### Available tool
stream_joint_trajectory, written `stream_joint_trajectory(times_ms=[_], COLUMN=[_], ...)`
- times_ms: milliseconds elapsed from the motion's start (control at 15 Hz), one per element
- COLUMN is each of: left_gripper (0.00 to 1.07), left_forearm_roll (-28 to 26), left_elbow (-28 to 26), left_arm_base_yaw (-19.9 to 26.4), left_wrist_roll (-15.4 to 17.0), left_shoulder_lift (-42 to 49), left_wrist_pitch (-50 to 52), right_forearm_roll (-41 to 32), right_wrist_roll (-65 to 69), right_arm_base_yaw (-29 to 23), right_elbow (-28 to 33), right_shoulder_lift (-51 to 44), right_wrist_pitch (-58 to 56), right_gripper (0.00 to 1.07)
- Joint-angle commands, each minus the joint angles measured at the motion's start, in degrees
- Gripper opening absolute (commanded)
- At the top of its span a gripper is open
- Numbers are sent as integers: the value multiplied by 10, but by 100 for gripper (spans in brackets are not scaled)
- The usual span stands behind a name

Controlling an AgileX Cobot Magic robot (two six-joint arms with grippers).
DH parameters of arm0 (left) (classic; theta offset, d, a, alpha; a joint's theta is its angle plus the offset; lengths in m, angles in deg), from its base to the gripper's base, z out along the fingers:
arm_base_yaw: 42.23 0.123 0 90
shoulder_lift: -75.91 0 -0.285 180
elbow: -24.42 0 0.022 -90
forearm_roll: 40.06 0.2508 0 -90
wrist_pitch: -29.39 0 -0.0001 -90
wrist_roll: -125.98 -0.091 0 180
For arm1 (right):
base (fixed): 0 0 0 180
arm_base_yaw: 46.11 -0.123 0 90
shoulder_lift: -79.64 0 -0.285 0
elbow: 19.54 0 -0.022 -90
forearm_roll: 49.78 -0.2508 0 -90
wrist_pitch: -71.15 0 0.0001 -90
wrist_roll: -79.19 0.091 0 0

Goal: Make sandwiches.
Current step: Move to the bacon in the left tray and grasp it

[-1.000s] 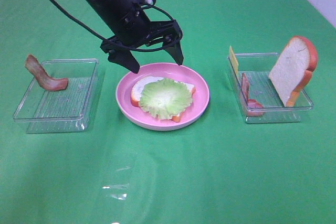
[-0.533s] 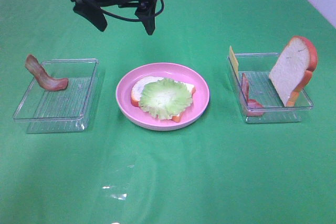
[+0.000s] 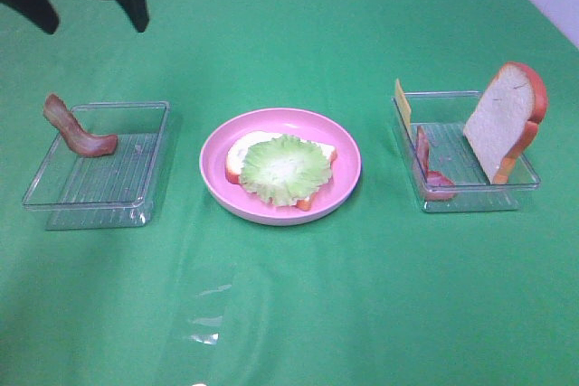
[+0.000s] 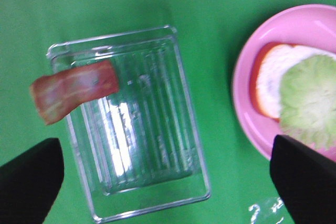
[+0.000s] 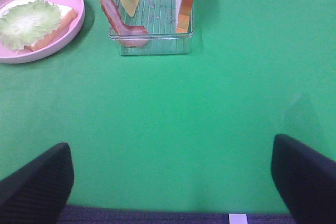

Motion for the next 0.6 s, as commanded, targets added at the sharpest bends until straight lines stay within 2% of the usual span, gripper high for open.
stream_joint_trajectory(times_ms=[67, 133, 267, 600], left_gripper=[102, 102, 100, 100], left_forearm_roll=[-3, -18, -49, -51], left_elbow=[60, 81, 87, 87], left_arm_base_yaw=[58, 110, 140, 143], left_wrist_roll=[-24, -26, -39, -42], left_shoulder_lift=[29, 30, 30, 7], left_wrist_pitch=[-62, -57, -38, 1], right_forearm_roll=[0, 0, 0, 0], right_wrist_roll=[-5, -5, -5, -5], right_arm_base_yaw=[3, 3, 3, 3], right_elbow=[1, 1, 1, 1], right_shoulder_lift=[-18, -18, -18, -18], right_wrist_pitch=[1, 1, 1, 1], right_gripper=[97, 97, 97, 97])
